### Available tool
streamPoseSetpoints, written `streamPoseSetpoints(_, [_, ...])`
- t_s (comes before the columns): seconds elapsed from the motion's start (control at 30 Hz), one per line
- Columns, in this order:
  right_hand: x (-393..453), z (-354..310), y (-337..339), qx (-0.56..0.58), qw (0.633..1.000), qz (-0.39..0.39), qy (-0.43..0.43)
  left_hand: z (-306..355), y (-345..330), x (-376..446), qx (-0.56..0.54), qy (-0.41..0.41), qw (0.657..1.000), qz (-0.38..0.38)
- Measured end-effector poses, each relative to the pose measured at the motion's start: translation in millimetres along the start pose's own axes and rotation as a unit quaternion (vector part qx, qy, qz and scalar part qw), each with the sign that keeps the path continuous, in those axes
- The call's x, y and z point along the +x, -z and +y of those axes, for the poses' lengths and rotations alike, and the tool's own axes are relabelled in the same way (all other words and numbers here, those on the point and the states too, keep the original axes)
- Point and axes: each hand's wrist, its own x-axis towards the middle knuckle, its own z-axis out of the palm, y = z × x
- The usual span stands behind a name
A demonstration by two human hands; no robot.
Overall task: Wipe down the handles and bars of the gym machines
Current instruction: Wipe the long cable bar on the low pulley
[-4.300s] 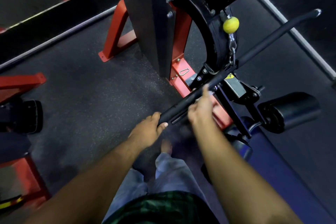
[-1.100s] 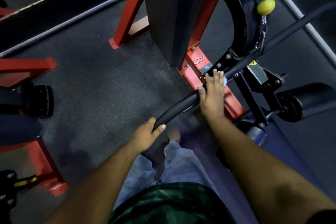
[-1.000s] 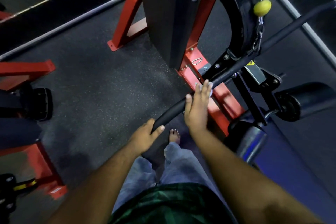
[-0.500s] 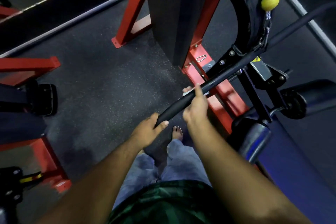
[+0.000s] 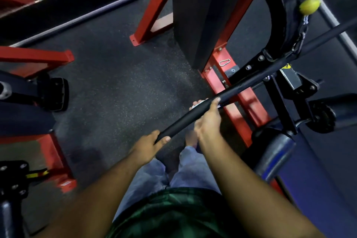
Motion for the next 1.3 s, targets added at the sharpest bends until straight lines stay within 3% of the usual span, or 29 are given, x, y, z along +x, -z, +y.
streamPoseSetpoints(0.13, [-3.5,-2.5,-2.0,-0.052,0.998,0.011,0.036,-6.8,4.4,-0.2,-0.016,-0.011,1.0,-0.008])
streamPoseSetpoints(0.23, [13.9,-53.4,-21.7,-0.027,0.994,0.087,0.053,-7.8,6.6,-2.3,-0.014,-0.02,1.0,-0.017])
streamPoseSetpoints(0.33, [13.0,-52.7,-28.0,-0.099,0.985,0.125,0.063,-6.1,6.9,-5.6,-0.007,-0.021,1.0,-0.004])
streamPoseSetpoints(0.53, [-49.1,52.1,3.3,-0.107,0.993,0.016,0.043,-1.5,10.1,-7.8,-0.006,-0.03,0.999,-0.014])
streamPoseSetpoints(0.63, [-66.4,73.9,29.0,-0.137,0.987,-0.076,0.033,-3.7,14.2,-8.1,-0.024,-0.042,0.999,-0.018])
streamPoseSetpoints(0.7, [-69.2,65.3,43.7,-0.156,0.983,-0.067,0.07,-10.4,15.9,-9.2,-0.029,-0.041,0.998,-0.028])
streamPoseSetpoints(0.77, [-64.3,39.9,54.5,-0.196,0.966,-0.007,0.168,-17.4,14.9,-11.1,-0.034,-0.037,0.998,-0.043])
streamPoseSetpoints(0.87, [-45.0,-11.2,62.6,-0.328,0.88,0.024,0.343,-20.4,14.7,-16.8,-0.045,-0.04,0.997,-0.044])
streamPoseSetpoints(1.0, [-6.4,-61.2,48.6,-0.534,0.659,-0.054,0.526,-19.5,15.9,-19.2,-0.053,-0.054,0.997,-0.035])
streamPoseSetpoints(1.07, [2.9,-64.2,38.5,-0.597,0.6,-0.095,0.524,-20.5,15.8,-19.6,-0.047,-0.06,0.997,-0.029])
streamPoseSetpoints(1.23, [-16.3,-24.4,38.9,-0.66,0.54,-0.164,0.496,-20.9,14.6,-21.8,-0.055,-0.056,0.996,-0.028])
streamPoseSetpoints(1.3, [-34.9,-8.3,38.2,-0.693,0.455,-0.237,0.507,-20.4,14.9,-21.0,-0.046,-0.06,0.997,-0.025])
